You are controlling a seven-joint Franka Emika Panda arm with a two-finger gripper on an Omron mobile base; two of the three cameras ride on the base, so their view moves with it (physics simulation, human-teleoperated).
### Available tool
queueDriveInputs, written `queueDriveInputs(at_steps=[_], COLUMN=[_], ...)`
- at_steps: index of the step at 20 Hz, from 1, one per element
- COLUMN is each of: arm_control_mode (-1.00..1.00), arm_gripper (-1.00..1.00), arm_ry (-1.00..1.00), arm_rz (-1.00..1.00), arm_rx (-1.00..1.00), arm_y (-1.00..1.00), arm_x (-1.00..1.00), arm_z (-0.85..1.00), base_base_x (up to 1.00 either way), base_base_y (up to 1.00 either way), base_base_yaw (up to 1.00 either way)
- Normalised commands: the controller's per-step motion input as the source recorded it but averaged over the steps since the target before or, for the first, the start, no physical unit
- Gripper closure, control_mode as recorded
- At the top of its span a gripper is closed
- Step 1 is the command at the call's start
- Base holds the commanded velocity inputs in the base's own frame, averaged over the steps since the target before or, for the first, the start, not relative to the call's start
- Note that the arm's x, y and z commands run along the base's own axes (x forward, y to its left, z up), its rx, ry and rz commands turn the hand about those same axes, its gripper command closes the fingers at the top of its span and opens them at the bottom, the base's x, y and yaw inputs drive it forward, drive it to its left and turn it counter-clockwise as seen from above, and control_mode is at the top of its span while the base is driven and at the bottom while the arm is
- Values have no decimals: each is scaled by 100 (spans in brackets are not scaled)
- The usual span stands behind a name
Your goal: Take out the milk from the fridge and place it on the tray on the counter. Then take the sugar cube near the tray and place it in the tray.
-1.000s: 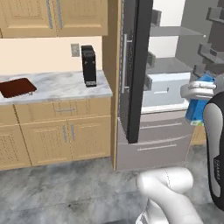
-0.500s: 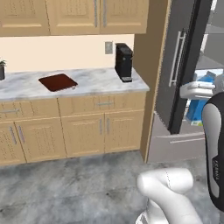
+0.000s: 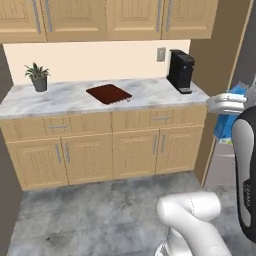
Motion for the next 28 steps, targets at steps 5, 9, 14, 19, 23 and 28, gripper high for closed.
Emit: queueDriveInputs(at_steps=[5, 9, 14, 19, 23, 28], arm_control_mode=[100, 100, 100, 100, 100, 100], arm_gripper=[100, 100, 100, 100, 100, 100], arm_ry=[0, 0, 0, 0, 0, 0], arm_rz=[0, 0, 0, 0, 0, 0], arm_rx=[0, 0, 0, 0, 0, 0], arm_y=[0, 0, 0, 0, 0, 0], arm_x=[0, 0, 0, 0, 0, 0], arm_z=[0, 0, 0, 0, 0, 0], base_base_x=[95, 100, 94, 76, 61, 64], base_base_y=[34, 14, 62, 88, 32, 3], base_base_yaw=[0, 0, -2, -8, -1, 0])
